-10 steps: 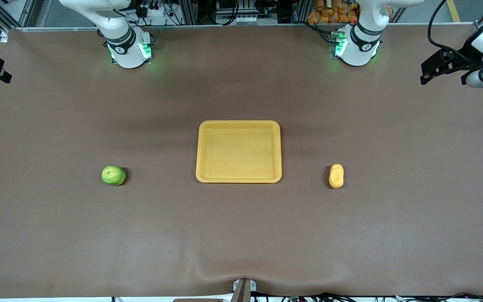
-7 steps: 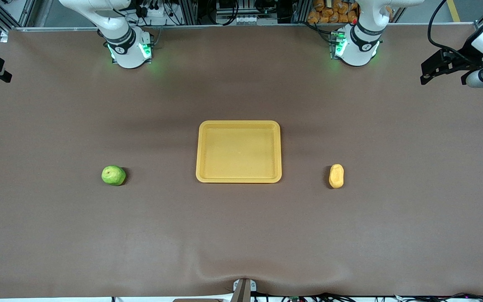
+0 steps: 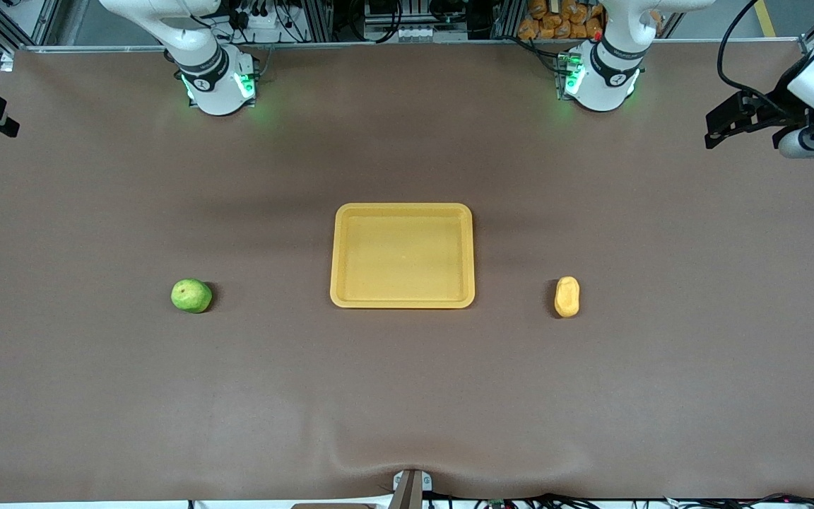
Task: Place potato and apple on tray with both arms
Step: 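Move the left gripper out toward the yellow potato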
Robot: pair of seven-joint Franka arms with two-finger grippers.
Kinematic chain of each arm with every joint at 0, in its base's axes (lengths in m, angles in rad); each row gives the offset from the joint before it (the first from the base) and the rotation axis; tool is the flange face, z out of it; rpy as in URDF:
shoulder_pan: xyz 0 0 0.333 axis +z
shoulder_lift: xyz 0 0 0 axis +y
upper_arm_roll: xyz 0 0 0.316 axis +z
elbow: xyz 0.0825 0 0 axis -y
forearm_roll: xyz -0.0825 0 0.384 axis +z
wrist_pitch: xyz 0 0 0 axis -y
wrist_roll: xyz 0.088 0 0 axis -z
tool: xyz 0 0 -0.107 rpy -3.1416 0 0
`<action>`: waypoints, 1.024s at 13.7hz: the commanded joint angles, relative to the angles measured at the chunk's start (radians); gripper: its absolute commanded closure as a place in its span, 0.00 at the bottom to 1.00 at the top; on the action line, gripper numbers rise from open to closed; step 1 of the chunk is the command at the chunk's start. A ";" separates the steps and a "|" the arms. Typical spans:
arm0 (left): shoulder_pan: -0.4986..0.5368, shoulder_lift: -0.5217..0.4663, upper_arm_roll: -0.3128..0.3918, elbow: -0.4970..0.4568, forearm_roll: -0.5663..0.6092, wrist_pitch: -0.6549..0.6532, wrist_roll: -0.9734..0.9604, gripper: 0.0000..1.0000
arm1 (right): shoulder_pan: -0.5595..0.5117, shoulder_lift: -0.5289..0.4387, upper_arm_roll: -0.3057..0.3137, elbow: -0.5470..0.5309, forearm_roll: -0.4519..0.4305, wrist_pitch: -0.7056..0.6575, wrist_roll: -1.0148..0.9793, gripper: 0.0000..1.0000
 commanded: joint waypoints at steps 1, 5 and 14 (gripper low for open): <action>-0.001 0.046 0.004 0.017 -0.014 0.001 0.005 0.00 | -0.028 0.024 0.015 0.008 -0.015 -0.003 -0.015 0.00; -0.008 0.120 0.001 0.004 -0.010 0.044 0.005 0.00 | -0.036 0.057 0.015 0.009 -0.017 0.000 -0.015 0.00; -0.005 0.160 -0.005 -0.263 -0.008 0.379 0.002 0.00 | -0.057 0.149 0.016 0.025 -0.014 0.005 -0.015 0.00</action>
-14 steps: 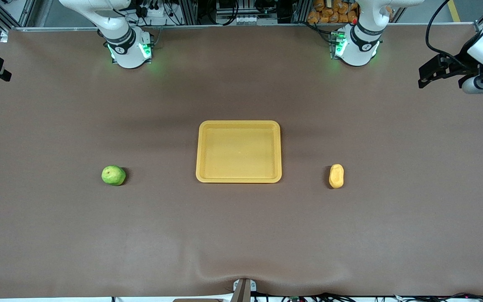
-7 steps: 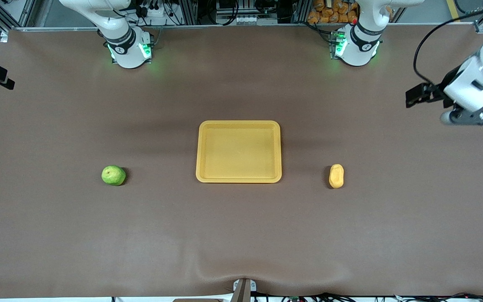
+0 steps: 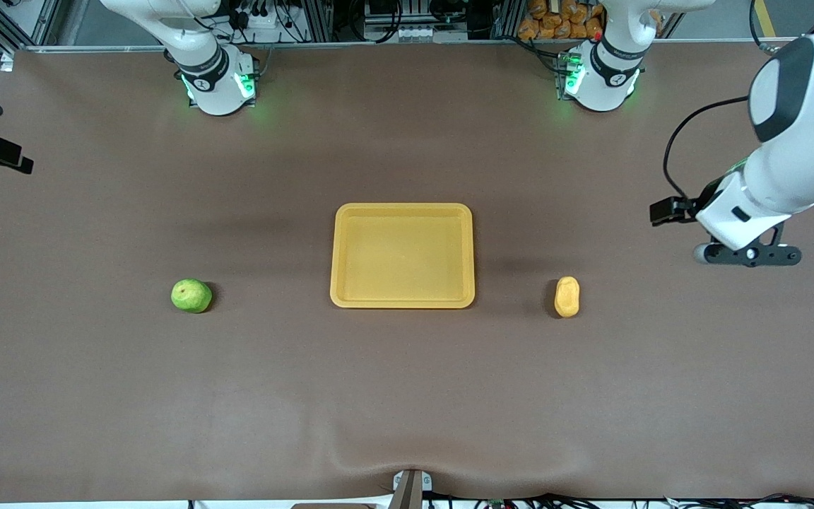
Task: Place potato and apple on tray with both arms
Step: 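Move the left gripper out toward the yellow potato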
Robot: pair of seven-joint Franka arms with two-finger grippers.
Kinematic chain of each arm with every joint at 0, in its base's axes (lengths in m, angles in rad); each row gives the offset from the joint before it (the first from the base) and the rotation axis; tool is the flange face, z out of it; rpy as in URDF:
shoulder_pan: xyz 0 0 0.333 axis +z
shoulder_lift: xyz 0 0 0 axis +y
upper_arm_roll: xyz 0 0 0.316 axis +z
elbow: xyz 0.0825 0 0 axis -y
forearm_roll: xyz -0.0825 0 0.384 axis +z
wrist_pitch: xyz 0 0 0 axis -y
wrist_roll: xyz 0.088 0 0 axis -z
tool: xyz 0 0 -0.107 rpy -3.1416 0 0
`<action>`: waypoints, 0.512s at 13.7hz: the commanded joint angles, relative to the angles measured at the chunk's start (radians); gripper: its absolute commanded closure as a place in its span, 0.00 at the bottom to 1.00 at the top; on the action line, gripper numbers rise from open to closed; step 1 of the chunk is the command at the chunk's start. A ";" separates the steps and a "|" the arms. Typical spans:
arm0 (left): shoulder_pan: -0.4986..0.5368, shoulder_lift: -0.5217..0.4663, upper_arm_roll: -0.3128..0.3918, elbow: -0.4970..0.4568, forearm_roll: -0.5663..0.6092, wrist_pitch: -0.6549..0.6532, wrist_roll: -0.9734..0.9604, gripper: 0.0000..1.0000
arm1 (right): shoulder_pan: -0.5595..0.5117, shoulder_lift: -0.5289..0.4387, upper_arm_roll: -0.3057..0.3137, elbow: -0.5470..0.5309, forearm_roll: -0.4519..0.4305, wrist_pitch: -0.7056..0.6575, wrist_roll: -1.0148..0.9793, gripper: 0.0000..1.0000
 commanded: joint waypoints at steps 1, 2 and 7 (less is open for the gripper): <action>-0.002 -0.026 -0.002 -0.122 -0.008 0.143 0.002 0.00 | -0.022 0.037 0.018 0.027 -0.013 -0.001 -0.015 0.00; -0.002 -0.026 -0.002 -0.162 -0.010 0.203 0.000 0.00 | -0.021 0.041 0.020 0.029 -0.013 0.005 -0.015 0.00; -0.008 0.052 -0.002 -0.240 -0.008 0.387 -0.057 0.00 | -0.033 0.098 0.021 0.029 -0.013 0.018 -0.015 0.00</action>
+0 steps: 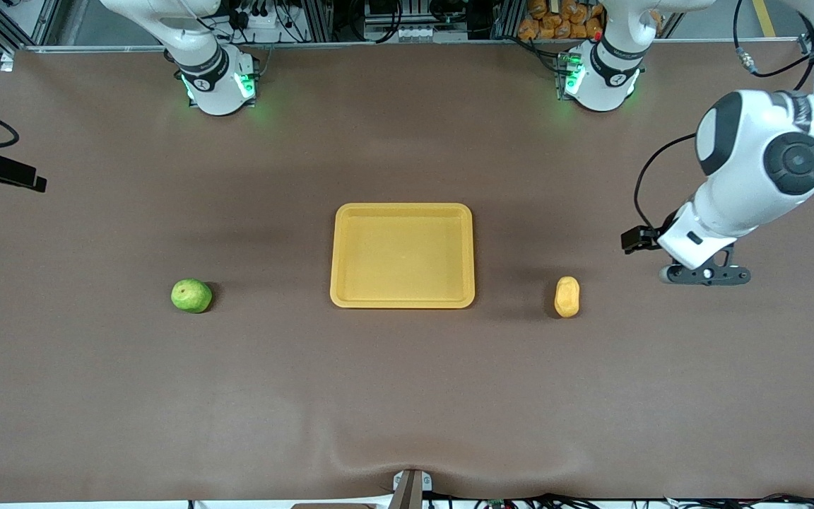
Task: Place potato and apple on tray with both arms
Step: 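Grasp the potato with the left gripper while the right gripper reaches the apple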
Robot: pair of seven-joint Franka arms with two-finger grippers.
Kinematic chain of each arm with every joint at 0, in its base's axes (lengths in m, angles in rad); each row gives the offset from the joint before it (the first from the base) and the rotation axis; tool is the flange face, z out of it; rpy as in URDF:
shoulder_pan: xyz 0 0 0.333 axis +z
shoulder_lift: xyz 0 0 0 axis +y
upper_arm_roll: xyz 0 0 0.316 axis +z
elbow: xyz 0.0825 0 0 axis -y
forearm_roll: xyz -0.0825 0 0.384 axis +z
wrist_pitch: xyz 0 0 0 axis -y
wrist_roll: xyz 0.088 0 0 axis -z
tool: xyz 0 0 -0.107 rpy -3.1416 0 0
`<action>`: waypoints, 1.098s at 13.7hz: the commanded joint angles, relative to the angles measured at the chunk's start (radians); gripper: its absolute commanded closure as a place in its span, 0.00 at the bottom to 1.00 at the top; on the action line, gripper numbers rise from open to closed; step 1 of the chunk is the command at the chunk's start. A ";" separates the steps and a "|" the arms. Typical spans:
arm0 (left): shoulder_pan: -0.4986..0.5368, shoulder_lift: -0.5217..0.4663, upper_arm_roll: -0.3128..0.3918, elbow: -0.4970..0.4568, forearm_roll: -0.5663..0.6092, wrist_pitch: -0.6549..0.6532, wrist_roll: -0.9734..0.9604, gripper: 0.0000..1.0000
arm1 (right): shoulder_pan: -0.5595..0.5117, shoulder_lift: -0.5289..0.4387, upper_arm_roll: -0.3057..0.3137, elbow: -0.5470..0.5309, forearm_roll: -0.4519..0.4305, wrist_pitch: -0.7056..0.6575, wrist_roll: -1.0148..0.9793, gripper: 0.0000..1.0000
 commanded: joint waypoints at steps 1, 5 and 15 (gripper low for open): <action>-0.004 0.048 0.001 -0.021 -0.008 0.080 -0.015 0.00 | -0.031 0.047 0.019 0.027 -0.013 -0.003 -0.016 0.00; -0.010 0.120 -0.004 -0.042 -0.008 0.206 -0.017 0.00 | -0.034 0.142 0.020 0.027 -0.013 0.012 -0.014 0.00; -0.017 0.275 -0.057 -0.030 -0.010 0.338 -0.020 0.04 | -0.035 0.299 0.031 0.031 0.004 0.135 -0.013 0.00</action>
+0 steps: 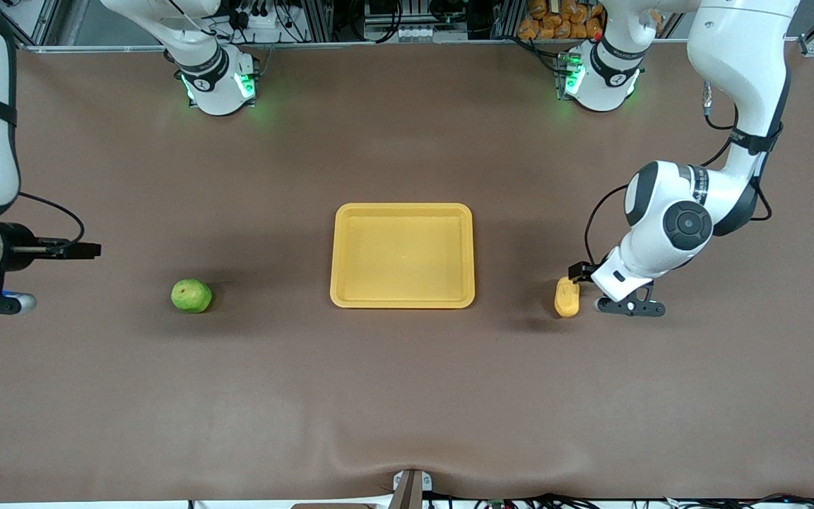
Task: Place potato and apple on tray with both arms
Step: 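Grasp the potato with the left gripper while the right gripper reaches the apple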
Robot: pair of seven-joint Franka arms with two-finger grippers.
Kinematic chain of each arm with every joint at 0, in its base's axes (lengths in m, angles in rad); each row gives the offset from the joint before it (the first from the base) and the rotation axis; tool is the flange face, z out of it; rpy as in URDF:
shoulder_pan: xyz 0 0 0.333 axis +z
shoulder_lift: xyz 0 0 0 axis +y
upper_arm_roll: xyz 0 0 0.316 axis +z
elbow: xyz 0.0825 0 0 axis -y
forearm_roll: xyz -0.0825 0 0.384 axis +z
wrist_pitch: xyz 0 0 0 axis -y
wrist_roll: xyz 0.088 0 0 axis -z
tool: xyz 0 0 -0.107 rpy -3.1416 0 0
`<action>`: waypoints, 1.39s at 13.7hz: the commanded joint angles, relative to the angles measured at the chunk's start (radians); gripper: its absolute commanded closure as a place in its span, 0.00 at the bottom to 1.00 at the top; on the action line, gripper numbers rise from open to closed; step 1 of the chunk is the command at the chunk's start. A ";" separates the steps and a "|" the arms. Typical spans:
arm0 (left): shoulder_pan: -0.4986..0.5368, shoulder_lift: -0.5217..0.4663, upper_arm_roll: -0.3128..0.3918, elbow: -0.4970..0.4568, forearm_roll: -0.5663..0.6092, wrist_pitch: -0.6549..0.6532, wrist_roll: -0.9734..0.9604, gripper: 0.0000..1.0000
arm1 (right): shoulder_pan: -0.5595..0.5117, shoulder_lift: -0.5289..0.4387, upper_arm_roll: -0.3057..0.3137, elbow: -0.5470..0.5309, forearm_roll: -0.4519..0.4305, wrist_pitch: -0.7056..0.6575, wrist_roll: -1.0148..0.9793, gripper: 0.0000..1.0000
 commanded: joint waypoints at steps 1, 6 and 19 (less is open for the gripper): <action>-0.007 0.037 -0.002 0.014 -0.011 0.037 -0.015 0.06 | -0.025 0.036 0.023 0.025 0.005 0.034 -0.012 0.00; -0.014 0.061 -0.012 0.016 -0.022 0.088 -0.032 0.13 | -0.039 0.081 0.052 -0.020 0.007 0.144 0.002 0.00; -0.042 0.156 -0.034 0.047 -0.023 0.198 -0.095 0.56 | -0.051 0.088 0.058 -0.325 0.151 0.578 0.001 0.00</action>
